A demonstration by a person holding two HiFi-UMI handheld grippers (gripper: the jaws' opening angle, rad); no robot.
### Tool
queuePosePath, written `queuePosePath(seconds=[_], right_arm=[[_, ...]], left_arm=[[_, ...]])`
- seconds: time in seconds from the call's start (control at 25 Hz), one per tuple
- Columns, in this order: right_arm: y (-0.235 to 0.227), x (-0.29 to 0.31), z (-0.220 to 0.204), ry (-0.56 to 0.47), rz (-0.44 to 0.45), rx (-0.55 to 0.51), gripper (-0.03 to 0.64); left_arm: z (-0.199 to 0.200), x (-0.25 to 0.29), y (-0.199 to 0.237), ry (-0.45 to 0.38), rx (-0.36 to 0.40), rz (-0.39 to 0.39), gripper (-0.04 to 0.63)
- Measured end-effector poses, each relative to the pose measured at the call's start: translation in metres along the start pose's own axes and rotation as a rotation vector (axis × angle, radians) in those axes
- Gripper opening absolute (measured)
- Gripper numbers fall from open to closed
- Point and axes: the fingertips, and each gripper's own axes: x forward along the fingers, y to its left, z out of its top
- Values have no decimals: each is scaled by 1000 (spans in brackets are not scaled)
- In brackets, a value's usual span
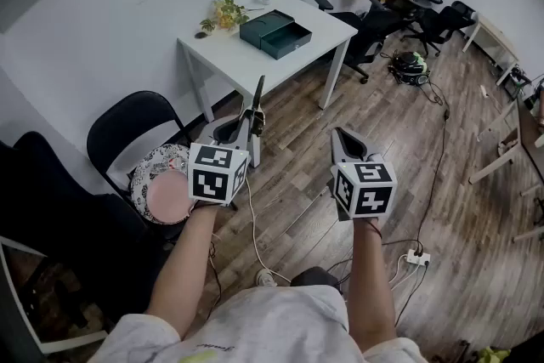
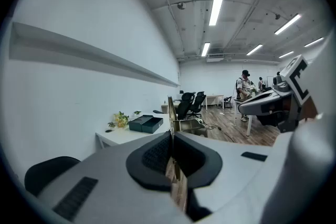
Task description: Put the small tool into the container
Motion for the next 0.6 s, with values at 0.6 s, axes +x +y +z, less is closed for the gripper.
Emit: queuePosePath(seconds=[0.6], right_arm=[[-2,29,-4,0,2,24,5]], left_arm=[[-5,23,13,20,13,-9,0]])
